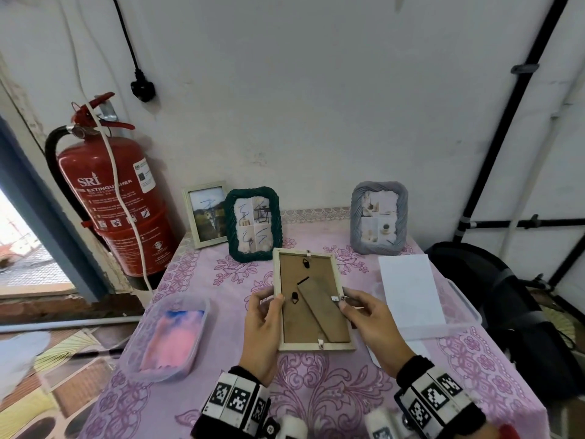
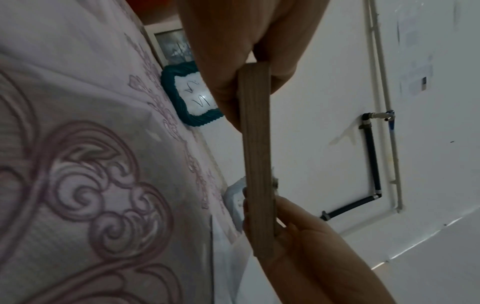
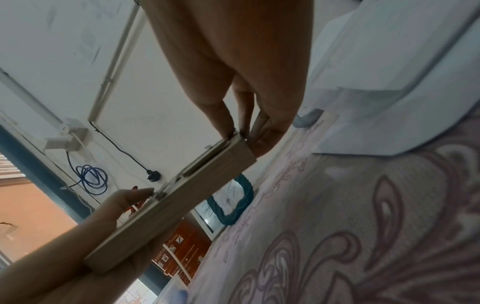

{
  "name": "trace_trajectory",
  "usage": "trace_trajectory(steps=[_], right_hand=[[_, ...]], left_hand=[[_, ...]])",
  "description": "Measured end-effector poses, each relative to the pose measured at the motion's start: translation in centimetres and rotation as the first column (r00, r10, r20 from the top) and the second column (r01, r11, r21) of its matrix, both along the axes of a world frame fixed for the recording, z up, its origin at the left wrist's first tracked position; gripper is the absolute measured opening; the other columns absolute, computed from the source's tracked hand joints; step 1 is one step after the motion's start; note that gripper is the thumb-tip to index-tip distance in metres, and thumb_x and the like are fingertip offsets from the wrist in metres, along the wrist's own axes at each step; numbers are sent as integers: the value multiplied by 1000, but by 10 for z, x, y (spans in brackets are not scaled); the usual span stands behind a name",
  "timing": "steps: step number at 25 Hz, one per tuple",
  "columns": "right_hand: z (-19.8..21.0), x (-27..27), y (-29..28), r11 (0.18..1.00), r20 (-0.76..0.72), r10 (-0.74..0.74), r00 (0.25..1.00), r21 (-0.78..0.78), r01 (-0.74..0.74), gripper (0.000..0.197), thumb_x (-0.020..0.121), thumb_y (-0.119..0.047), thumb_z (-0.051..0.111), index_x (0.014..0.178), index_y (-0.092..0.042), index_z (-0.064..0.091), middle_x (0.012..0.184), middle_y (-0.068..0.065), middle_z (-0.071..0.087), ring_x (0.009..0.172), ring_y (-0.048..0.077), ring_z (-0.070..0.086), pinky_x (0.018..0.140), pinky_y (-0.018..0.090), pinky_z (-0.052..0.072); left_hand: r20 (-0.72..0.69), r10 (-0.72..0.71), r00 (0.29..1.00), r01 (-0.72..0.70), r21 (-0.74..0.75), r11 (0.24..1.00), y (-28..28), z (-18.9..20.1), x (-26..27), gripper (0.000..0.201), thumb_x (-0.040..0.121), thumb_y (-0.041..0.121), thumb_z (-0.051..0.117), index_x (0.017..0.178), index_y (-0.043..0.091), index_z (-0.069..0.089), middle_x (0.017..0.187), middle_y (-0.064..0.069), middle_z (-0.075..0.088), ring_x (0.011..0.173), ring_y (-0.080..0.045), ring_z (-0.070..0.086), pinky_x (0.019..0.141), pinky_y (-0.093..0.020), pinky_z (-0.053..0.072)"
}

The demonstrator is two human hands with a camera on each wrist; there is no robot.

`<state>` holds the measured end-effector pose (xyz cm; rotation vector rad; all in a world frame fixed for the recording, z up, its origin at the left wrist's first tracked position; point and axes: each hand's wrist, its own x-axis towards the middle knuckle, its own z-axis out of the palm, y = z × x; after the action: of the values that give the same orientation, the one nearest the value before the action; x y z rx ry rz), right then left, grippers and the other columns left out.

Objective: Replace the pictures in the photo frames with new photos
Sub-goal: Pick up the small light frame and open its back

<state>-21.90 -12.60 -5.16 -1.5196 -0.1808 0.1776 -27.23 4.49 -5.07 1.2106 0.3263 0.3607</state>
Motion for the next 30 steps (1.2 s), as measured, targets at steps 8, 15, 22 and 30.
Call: trace_trajectory(steps=[8,15,22,30], right_hand=[[-27,5,1,994,15,3,1000,-106,-2,24,86,4,60,107,-7,66,78,-1,65,74,10,59,61,9,48],[-35,8,9,973,28,43,999,-229,-35,25,83,3,63,102,-13,67,102,13,70,99,28,63,93,41,51],[-42,20,5,935,-61,80,995,-341,-96,35,81,1,67,116,-1,61,89,5,63,88,20,59,92,40,52],[-37,25,-2,891,-34,146,989,-431,-146,43,81,-4,69,122,-4,58,90,6,58,80,12,53,92,32,48]], left_hand=[[-82,-83,993,104,292,951,24,-20,-6,26,92,7,54,115,12,64,94,-1,74,85,-8,69,76,-23,57],[-171,-32,985,80,275,958,36,-47,-3,26,88,0,57,113,-6,62,96,-9,71,86,-14,65,87,-32,54],[-258,7,966,149,578,803,43,-63,-1,23,89,17,62,107,5,70,93,-22,70,91,-34,66,88,-50,51],[-395,-143,907,361,558,747,54,-51,1,23,91,18,59,100,2,72,76,-8,66,75,-11,51,83,-34,50]])
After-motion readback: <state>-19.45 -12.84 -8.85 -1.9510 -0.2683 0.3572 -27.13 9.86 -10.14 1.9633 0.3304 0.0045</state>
